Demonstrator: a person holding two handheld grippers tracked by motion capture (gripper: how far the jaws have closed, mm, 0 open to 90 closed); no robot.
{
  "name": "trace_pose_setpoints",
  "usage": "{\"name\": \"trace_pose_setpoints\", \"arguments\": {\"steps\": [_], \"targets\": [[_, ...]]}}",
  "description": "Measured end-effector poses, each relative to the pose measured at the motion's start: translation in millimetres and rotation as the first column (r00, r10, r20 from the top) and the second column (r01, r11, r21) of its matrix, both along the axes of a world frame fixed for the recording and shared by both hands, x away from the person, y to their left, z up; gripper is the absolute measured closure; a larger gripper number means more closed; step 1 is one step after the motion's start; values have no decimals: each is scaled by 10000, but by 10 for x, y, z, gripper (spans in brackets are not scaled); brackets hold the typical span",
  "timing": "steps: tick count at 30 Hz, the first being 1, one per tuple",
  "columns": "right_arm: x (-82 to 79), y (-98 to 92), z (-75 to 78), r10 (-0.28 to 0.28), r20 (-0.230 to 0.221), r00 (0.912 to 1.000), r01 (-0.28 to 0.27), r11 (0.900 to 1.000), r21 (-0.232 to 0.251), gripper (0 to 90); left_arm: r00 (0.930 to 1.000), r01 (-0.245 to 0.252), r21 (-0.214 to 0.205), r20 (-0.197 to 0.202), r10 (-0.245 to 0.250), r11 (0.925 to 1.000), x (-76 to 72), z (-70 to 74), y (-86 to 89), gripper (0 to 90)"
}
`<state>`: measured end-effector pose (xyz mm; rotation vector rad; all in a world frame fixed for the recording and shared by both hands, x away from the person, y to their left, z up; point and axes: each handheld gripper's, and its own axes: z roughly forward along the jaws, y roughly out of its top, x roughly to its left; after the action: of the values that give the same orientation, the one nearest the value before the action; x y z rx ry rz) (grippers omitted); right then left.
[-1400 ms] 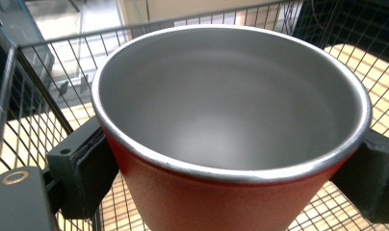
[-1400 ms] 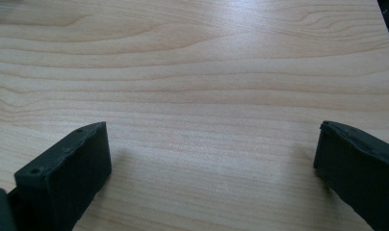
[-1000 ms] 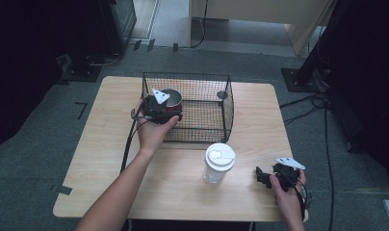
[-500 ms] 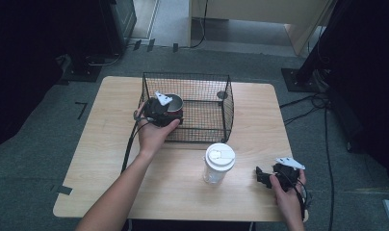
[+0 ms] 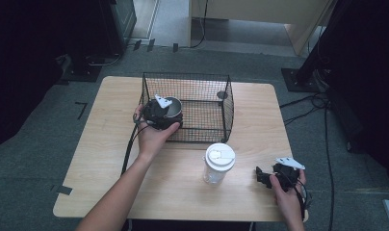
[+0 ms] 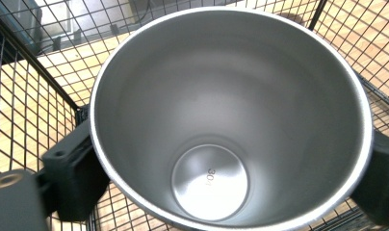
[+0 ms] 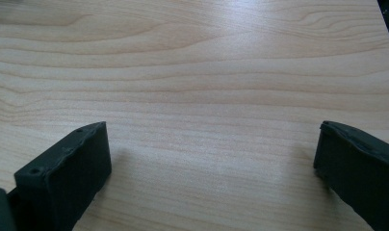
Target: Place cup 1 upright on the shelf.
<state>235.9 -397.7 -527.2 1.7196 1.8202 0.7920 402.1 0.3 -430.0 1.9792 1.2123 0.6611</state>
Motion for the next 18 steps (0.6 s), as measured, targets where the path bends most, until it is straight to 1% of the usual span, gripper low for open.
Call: {"name": "trace_pose_setpoints", "arguments": {"steps": [2,6,8,9,13,15,18], "targets": [[0,0,0,1,-1,10000,-1,10000,-2,0,10000,-19,68,21,18,10000,-18,7,-15,2],[0,0,0,-3,0,10000,3,10000,1,0,9999,-19,136,164,17,9999,-59,34,-26,0],[0,0,0,0,0,10000,0,10000,2,0,9997,-66,93,235,64,9999,-78,48,-26,0],[0,0,0,-8,-8,10000,8,10000,4,0,9993,-119,80,350,116,9999,-92,62,-19,0],[0,0,0,-1,0,10000,1,10000,-1,0,9983,-125,127,566,118,9998,-142,112,-13,0],[-2,8,0,120,-10,9999,-120,9999,10,0,9976,-173,79,665,167,9998,-160,141,-1,0],[-2,8,0,149,-15,9999,-149,9999,8,0,9962,-223,-127,833,233,9997,-195,203,31,0]]}}
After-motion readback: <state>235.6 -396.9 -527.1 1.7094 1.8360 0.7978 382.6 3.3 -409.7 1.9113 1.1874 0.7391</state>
